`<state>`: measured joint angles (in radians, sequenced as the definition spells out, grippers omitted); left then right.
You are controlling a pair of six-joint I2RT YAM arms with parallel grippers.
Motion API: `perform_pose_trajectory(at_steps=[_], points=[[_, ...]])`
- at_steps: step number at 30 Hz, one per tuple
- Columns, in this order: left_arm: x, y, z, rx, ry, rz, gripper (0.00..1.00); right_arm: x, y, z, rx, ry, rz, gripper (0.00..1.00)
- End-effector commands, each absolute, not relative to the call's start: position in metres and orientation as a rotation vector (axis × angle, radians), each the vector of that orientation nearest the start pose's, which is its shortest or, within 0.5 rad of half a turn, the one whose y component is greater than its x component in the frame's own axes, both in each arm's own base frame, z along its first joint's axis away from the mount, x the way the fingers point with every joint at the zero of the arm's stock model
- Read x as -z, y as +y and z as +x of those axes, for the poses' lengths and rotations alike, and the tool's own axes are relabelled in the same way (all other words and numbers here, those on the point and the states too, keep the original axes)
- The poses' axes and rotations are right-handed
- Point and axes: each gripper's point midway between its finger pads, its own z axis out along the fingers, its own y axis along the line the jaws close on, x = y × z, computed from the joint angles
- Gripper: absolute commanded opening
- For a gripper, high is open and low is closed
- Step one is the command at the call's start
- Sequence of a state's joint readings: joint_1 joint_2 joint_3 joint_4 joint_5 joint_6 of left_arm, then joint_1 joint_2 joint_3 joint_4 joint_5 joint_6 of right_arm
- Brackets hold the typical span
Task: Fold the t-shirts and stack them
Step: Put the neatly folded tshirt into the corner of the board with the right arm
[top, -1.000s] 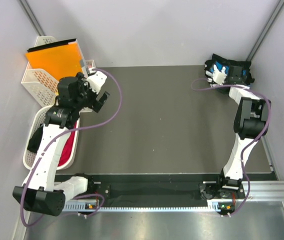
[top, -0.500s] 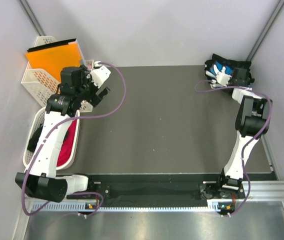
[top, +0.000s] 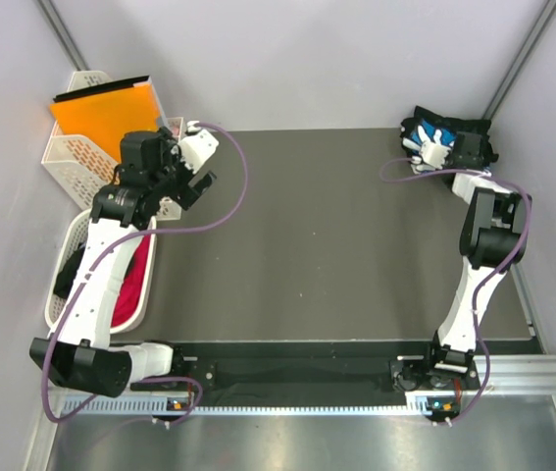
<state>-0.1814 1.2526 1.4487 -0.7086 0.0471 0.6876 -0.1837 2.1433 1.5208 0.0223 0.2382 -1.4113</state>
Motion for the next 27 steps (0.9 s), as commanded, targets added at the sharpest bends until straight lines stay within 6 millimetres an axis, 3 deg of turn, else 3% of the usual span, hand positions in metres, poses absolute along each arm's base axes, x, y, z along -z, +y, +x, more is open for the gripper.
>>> perform_pose_trajectory(at_steps=[1,5,8,12,17,27], points=[[-0.334,-0.053,0.367,-0.259,1.823,0.895,0.99,-0.12,-0.186,0.577,1.148,1.981,-1.239,0.37],[-0.33,-0.052,0.366,-0.263,1.829,0.891,0.99,-0.119,-0.186,0.579,1.156,1.973,-1.25,0.35],[-0.329,-0.052,0.366,-0.259,1.83,0.888,0.99,-0.116,-0.186,0.581,1.158,1.977,-1.253,0.26],[-0.331,-0.051,0.365,-0.269,1.826,0.887,0.99,-0.114,-0.19,0.582,1.171,1.984,-1.259,0.0],[-0.331,-0.051,0.366,-0.27,1.824,0.888,0.99,-0.118,-0.195,0.586,1.21,1.966,-1.244,0.0],[-0.326,-0.053,0.364,-0.256,1.826,0.896,0.99,-0.159,-0.212,0.595,1.378,1.86,-1.162,0.0]])
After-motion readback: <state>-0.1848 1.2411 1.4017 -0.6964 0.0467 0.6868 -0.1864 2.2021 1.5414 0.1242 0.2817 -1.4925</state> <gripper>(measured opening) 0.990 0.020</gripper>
